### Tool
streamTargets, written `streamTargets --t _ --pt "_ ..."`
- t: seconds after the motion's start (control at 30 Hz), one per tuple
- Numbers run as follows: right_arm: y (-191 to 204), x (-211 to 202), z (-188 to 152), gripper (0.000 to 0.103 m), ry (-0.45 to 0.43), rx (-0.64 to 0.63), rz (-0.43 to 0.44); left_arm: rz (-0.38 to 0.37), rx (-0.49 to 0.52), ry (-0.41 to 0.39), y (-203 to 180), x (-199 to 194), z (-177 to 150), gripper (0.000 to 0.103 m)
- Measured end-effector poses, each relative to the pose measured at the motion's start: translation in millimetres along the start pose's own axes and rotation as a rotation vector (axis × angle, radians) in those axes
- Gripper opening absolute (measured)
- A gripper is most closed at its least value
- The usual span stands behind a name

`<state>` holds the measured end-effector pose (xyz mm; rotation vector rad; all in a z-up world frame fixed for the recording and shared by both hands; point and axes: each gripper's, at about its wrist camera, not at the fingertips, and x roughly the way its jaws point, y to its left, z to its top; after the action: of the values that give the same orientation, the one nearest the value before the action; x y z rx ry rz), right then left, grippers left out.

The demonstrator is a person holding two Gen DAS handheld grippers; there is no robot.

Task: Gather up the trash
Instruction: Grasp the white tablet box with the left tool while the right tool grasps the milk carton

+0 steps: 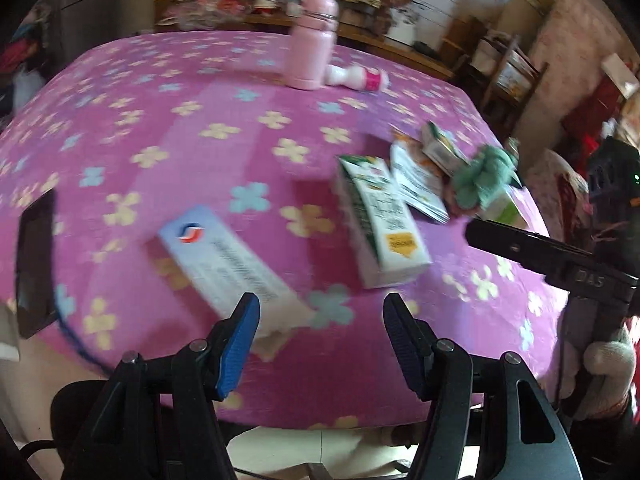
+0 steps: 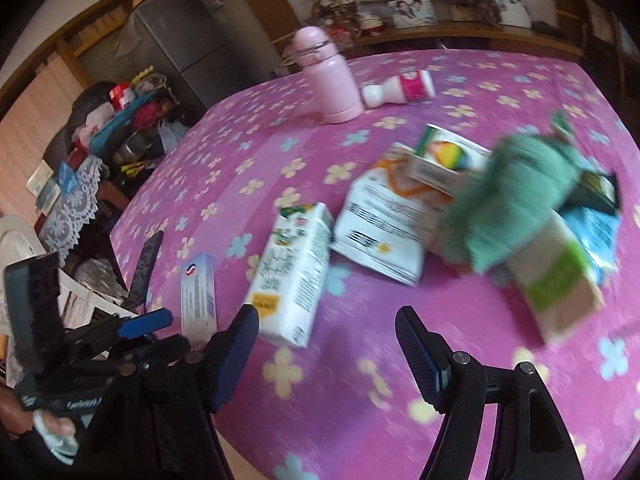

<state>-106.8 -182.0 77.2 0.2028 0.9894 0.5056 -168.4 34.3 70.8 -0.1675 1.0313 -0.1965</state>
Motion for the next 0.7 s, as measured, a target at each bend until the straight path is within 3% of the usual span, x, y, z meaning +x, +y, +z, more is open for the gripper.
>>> streamTargets --t 0.2,0.37,0.4,0.43,0.6,0.7 --pt "42.4 54.4 21.0 0.075 0.055 -0.056 -0.062 0.097 -0.092 -0.009 27.6 -1.3 4.7 0.067" --pt "45.4 84.2 23.7 0.074 0.106 -0.063 -0.104 0.148 -0.186 -0.012 46.0 18.0 11.1 0.068" --pt "43.7 84.6 22.0 0.072 0.108 -0.066 -0.108 0.149 -0.201 -0.014 48.3 22.5 12.7 0.068" --pt "42.1 82.8 19.5 0.062 0.105 -0.075 -0.111 0.152 -0.217 -0.015 50.8 27.9 14.5 0.068" --pt "29.4 62.6 2.7 0.062 0.109 -0.119 -0.120 0.197 -0.244 -0.003 52.9 52.2 21.7 0.068" --pt "16.8 44.2 -12.8 0.062 0.111 -0.122 -0.115 0.224 -0.202 -0.012 43.8 61.0 23.6 0.069"
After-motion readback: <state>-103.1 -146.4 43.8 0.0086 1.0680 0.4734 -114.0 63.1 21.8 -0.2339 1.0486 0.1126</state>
